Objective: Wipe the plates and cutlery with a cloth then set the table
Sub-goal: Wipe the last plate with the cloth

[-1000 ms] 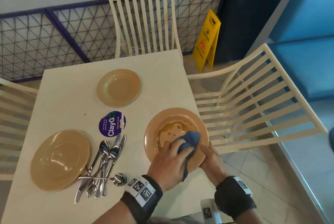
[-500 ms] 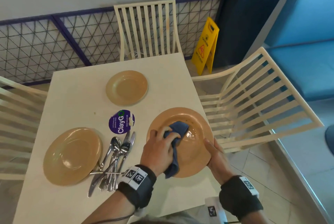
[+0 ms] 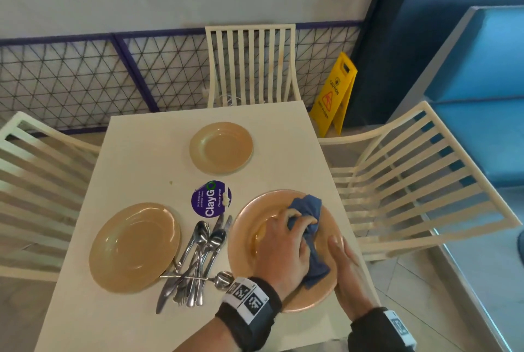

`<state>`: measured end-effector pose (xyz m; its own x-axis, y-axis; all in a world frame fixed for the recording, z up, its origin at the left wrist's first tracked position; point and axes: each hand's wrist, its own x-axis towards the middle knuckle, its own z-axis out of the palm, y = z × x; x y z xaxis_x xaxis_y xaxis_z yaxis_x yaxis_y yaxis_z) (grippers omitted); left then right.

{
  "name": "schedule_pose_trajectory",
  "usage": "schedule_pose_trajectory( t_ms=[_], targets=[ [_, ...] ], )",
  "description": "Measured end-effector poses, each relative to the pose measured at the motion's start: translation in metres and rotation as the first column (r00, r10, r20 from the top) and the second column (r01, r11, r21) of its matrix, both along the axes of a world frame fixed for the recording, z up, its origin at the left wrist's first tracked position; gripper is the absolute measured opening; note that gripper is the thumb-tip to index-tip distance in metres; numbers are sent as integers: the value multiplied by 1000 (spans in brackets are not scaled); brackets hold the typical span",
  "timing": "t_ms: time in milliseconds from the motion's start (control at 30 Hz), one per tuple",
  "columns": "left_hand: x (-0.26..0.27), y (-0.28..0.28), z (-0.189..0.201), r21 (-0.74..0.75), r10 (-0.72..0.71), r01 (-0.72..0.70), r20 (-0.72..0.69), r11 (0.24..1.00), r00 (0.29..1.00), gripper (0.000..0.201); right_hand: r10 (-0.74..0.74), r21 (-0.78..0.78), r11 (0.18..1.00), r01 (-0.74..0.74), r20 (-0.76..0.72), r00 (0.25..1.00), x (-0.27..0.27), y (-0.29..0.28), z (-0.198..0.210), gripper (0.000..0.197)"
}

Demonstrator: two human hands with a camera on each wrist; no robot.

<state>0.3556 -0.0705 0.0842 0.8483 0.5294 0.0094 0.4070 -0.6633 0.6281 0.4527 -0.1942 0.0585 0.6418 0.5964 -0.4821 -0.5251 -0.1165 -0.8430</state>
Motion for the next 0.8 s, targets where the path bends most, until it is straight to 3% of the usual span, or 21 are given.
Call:
schedule_pose_trajectory(
  t_ms=[133,200,333,433,633,800],
  targets=[
    [-17,10,1,22,-263,265,-57,964,963,46,-102,15,995,101,28,994,6,7,7,35],
    [-31,18,-2,82,-307,313,-85,946,948,46,-118,-3,993,118,40,992,8,8,6,35],
    [-39,47,-6,199,-166,190,-130,961,977,44,-22,-51,998,28,114,993,0,11,9,33],
    [-24,56,3,177,-80,101,-122,979,989,50,37,-39,999,-32,139,990,-9,21,17,32],
    [-26,15,19,46,-198,205,-125,978,972,50,52,-57,998,-38,273,961,5,41,32,38],
    [-50,31,36,8,-192,200,-236,980,953,47,27,-31,999,-20,232,972,10,41,37,34]
  ],
)
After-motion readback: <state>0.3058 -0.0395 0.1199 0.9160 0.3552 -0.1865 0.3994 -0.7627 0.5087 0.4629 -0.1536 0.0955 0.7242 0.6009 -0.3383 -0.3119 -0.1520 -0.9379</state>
